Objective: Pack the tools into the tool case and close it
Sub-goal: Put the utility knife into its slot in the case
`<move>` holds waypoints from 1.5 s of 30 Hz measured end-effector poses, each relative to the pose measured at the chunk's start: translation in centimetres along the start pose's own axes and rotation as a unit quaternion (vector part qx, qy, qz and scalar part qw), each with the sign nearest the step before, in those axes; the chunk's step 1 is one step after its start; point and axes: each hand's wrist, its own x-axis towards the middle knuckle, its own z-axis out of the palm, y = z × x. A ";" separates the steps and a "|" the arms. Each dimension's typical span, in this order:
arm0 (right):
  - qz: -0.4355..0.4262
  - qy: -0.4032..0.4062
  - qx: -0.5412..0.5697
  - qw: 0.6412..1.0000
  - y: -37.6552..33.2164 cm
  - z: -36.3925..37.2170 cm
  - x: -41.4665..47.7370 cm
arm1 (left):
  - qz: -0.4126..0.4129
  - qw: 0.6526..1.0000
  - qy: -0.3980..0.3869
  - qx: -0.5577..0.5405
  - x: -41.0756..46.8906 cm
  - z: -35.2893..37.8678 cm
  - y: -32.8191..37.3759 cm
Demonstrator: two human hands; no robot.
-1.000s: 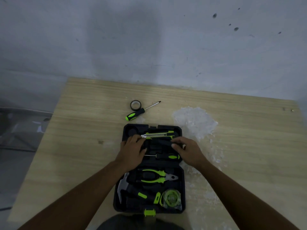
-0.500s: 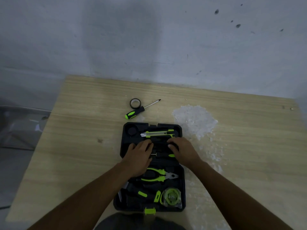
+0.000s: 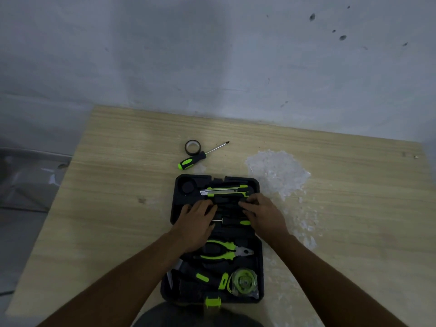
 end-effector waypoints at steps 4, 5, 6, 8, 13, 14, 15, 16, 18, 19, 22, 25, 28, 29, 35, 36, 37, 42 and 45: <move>-0.061 -0.030 -0.046 0.997 0.8 0.0 -0.4 | -0.006 1.000 -0.004 0.001 0.1 0.1 0.2; -0.063 -0.033 -0.038 0.997 0.9 -0.1 -0.3 | -0.006 1.000 -0.003 0.001 0.2 0.1 0.2; -0.057 -0.029 -0.018 0.998 1.0 -0.2 -0.3 | -0.006 1.000 -0.001 -0.001 0.2 0.2 0.2; -0.044 -0.029 0.023 0.998 0.9 -0.4 -0.2 | -0.003 1.000 0.005 -0.005 0.2 0.2 0.2; -0.089 -0.040 0.048 0.994 0.3 -0.2 0.2 | -0.002 1.000 0.008 0.000 0.2 -0.1 0.0; -0.088 -0.028 0.048 0.995 0.4 -0.1 0.2 | -0.003 1.000 0.008 -0.002 0.3 -0.1 -0.1; -0.080 -0.012 0.048 0.996 0.4 0.0 0.2 | -0.004 1.000 0.008 -0.004 0.3 -0.1 -0.2; -0.066 0.005 0.048 0.997 0.5 0.2 0.3 | -0.004 1.000 0.008 -0.003 0.2 -0.2 -0.3; -0.045 0.018 0.039 0.998 0.4 0.4 0.4 | -0.004 1.000 0.008 0.000 0.2 -0.2 -0.3; -0.045 0.013 0.031 0.998 0.3 0.5 0.4 | -0.004 1.000 0.010 0.000 0.1 -0.2 -0.3; -0.041 0.003 0.017 0.999 -0.1 0.9 0.7 | -0.004 1.000 0.020 0.004 0.1 -0.2 -0.1; -0.027 0.017 0.008 0.999 -0.1 1.3 0.8 | -0.008 1.000 0.017 0.011 0.1 -0.2 0.1; -0.046 0.014 -0.016 0.999 -0.2 1.3 1.0 | -0.007 1.000 0.016 0.016 0.2 -0.2 0.1; -0.059 0.011 -0.030 0.998 -0.2 1.1 1.0 | 0.001 1.000 0.021 0.020 0.1 -0.1 0.1; -0.098 -0.019 -0.136 0.986 -0.2 0.2 1.1 | 0.022 0.999 0.025 0.034 0.2 0.1 0.0; -0.095 -0.022 -0.145 0.985 -0.3 0.2 1.1 | 0.024 0.999 0.024 0.035 0.3 0.0 0.0; -0.093 -0.026 -0.153 0.983 -0.4 0.3 1.2 | 0.026 0.999 0.025 0.036 0.3 0.0 0.1; -0.099 -0.041 -0.182 0.978 -0.6 0.3 1.7 | 0.028 0.998 0.024 0.046 0.3 0.0 0.0; -0.119 -0.054 -0.186 0.974 -0.5 0.0 1.9 | 0.023 0.999 0.010 0.040 0.4 0.0 0.1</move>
